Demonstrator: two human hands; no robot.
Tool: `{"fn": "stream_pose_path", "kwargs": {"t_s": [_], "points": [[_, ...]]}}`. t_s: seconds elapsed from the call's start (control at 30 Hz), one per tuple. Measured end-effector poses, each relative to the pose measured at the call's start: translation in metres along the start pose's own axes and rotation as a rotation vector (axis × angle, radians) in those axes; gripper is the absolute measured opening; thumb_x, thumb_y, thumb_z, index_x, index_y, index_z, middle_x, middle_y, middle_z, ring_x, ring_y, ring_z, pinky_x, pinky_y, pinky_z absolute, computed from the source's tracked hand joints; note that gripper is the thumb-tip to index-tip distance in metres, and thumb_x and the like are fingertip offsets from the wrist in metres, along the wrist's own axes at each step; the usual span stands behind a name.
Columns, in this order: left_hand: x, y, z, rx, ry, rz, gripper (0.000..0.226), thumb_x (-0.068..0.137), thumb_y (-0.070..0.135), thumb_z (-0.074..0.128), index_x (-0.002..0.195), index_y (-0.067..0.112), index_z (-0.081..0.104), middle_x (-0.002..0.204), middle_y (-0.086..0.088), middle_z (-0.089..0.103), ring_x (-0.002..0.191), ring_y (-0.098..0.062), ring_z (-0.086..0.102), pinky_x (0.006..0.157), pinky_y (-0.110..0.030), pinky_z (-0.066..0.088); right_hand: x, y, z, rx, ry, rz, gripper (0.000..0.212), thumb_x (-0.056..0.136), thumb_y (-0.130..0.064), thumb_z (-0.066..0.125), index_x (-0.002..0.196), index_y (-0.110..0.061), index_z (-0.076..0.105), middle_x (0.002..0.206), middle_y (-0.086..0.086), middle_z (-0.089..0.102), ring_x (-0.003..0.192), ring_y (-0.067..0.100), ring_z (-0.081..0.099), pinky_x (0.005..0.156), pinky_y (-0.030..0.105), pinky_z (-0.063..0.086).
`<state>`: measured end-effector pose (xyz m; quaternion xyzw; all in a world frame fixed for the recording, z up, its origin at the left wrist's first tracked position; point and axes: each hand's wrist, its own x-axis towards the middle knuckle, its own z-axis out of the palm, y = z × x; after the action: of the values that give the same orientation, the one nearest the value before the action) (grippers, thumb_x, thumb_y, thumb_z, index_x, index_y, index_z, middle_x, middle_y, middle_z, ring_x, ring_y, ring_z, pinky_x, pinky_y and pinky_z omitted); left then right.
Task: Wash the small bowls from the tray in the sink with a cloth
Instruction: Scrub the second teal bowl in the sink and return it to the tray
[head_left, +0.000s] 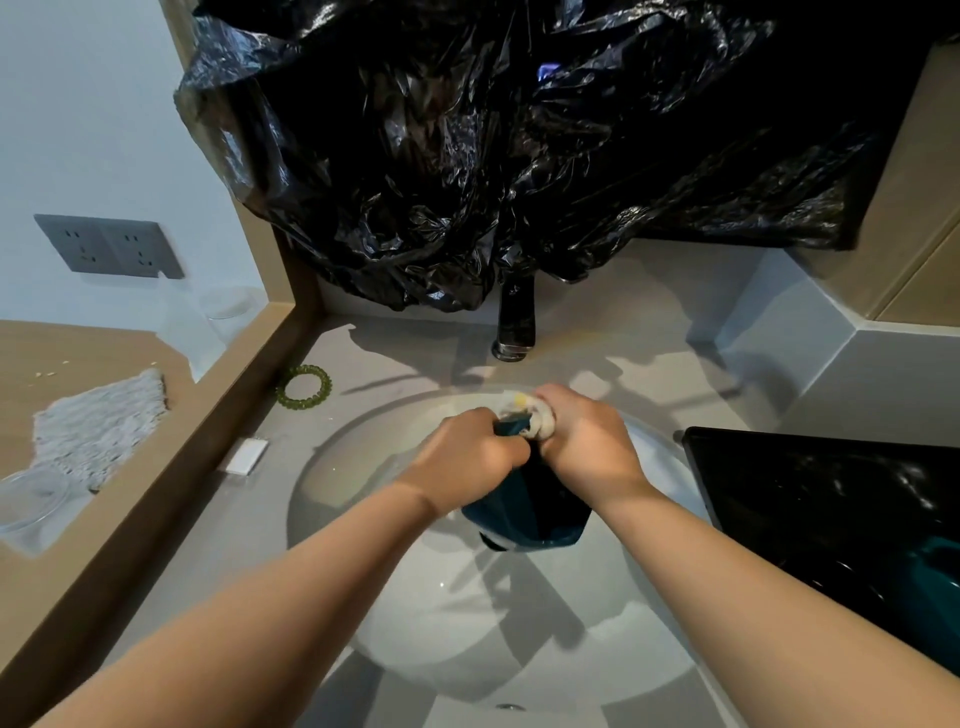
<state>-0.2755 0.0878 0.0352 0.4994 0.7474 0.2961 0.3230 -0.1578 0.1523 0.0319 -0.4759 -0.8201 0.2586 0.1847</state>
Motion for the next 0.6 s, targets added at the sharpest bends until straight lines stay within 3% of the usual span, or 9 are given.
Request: {"fn": "stream_pose_path", "kwargs": {"t_s": [0.07,0.17,0.27,0.33,0.4,0.47,0.53,0.6], "points": [[-0.001,0.0,0.005,-0.068,0.141,0.005,0.014,0.081,0.024,0.056,0.074,0.013,0.05,0.066,0.0,0.054,0.062,-0.018,0.049,0.053,-0.029,0.031,0.003,0.004,0.004,0.099,0.082,0.17,0.016,0.079,-0.005,0.052,0.09,-0.017,0.055,0.086,0.006,0.061,0.081,0.027,0.054,0.066,0.033,0.044],[-0.002,0.002,0.014,-0.15,0.316,-0.011,0.019,0.077,0.025,0.056,0.09,0.01,0.056,0.073,-0.001,0.059,0.067,-0.018,0.056,0.054,-0.029,0.036,-0.003,0.009,0.021,0.502,0.138,0.483,0.021,0.079,0.001,0.056,0.092,-0.014,0.061,0.085,0.005,0.061,0.079,0.021,0.057,0.064,0.029,0.052],[-0.013,0.003,0.025,-0.104,0.444,-0.044,0.023,0.078,0.026,0.059,0.097,0.016,0.051,0.077,0.007,0.057,0.075,-0.018,0.056,0.065,-0.029,0.041,-0.018,0.002,0.038,1.324,0.156,0.816,0.021,0.089,-0.002,0.038,0.075,-0.009,0.052,0.065,0.007,0.047,0.04,0.016,0.042,0.041,0.023,0.037],[-0.019,0.001,0.031,-0.035,0.42,-0.013,0.025,0.077,0.026,0.06,0.097,0.018,0.048,0.078,0.008,0.057,0.078,-0.019,0.056,0.068,-0.03,0.042,-0.027,0.005,0.042,1.483,0.169,0.869,0.028,0.093,-0.006,0.029,0.07,-0.011,0.043,0.058,0.004,0.038,0.029,0.013,0.027,0.041,0.02,0.029],[-0.022,-0.002,0.029,0.014,0.342,0.033,0.026,0.077,0.025,0.06,0.097,0.014,0.049,0.079,0.003,0.06,0.076,-0.022,0.058,0.064,-0.032,0.043,-0.03,0.004,0.038,1.289,0.197,0.852,0.024,0.094,-0.006,0.032,0.073,-0.01,0.044,0.061,0.005,0.042,0.034,0.014,0.035,0.039,0.019,0.032],[-0.02,-0.003,0.022,0.075,0.272,0.076,0.026,0.077,0.025,0.06,0.098,0.013,0.049,0.08,-0.001,0.062,0.075,-0.025,0.059,0.062,-0.033,0.045,-0.03,0.004,0.028,0.76,0.212,0.724,0.011,0.091,-0.009,0.044,0.082,-0.011,0.048,0.069,0.003,0.047,0.052,0.016,0.045,0.041,0.019,0.035],[-0.017,-0.002,0.014,0.155,0.199,0.091,0.027,0.076,0.031,0.057,0.095,0.014,0.048,0.078,0.0,0.059,0.074,-0.026,0.057,0.06,-0.032,0.041,-0.027,0.004,0.018,0.285,0.194,0.446,0.006,0.087,-0.014,0.052,0.088,-0.019,0.048,0.075,-0.001,0.05,0.068,0.021,0.051,0.048,0.02,0.036],[-0.017,-0.001,0.009,0.207,0.131,0.065,0.032,0.067,0.039,0.048,0.09,0.017,0.046,0.074,0.002,0.055,0.073,-0.026,0.054,0.058,-0.031,0.035,-0.024,-0.001,0.006,0.054,0.113,0.156,0.009,0.086,-0.018,0.05,0.092,-0.024,0.049,0.08,-0.003,0.053,0.078,0.024,0.052,0.061,0.028,0.039]]}}
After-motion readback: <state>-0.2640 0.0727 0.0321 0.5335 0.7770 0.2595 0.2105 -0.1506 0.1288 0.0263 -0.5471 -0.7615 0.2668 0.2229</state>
